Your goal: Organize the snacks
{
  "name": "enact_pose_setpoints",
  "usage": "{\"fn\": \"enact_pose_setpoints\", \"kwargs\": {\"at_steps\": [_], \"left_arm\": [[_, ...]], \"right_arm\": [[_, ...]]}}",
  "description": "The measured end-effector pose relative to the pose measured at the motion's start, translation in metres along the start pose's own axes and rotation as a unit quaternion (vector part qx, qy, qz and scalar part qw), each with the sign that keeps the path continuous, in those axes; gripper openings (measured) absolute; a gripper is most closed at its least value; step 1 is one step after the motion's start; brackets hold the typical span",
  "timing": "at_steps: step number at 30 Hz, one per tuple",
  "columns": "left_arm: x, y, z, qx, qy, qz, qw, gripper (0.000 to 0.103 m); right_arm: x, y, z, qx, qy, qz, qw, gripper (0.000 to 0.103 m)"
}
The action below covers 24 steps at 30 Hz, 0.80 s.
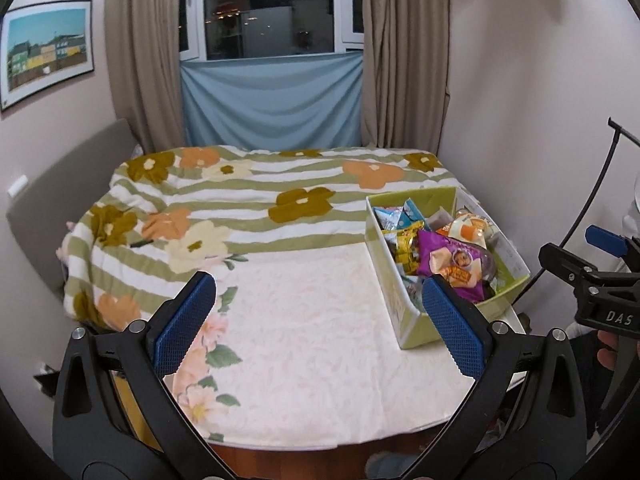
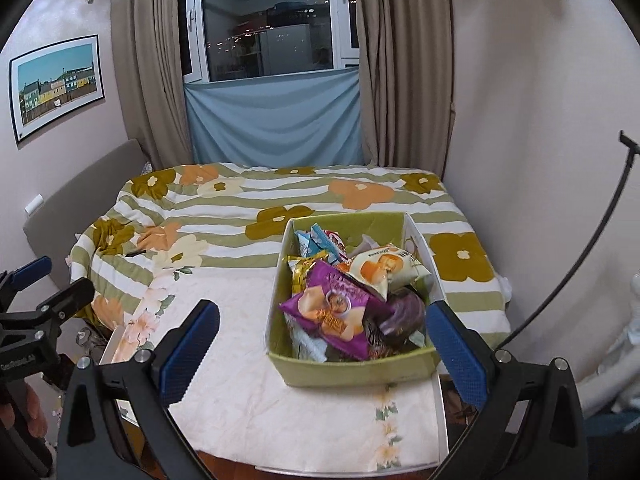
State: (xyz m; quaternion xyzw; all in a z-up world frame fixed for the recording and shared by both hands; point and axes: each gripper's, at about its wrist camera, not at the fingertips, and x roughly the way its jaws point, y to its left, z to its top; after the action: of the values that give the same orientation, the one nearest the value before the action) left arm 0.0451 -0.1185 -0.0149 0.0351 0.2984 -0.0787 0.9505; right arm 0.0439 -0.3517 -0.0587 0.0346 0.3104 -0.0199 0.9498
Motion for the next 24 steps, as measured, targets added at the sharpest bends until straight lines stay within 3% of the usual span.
{"fn": "enact_pose_setpoints", "kwargs": {"at_steps": [8,24], "left_arm": [[-0.024,0.008,-0.018,-0.014,-0.018,0.000,0.9997,0.102],[-0.029,0.000,-0.017,-0.010,-0.025,-0.001,0.9996,0.102]], "right_arm": [[-0.017,0.013,-0.019,0.002,-0.009,-0.002,1.000,0.103],[-0.024,0.008,-0.019,0.007,-0.019,-0.001,1.000,0.103]]}}
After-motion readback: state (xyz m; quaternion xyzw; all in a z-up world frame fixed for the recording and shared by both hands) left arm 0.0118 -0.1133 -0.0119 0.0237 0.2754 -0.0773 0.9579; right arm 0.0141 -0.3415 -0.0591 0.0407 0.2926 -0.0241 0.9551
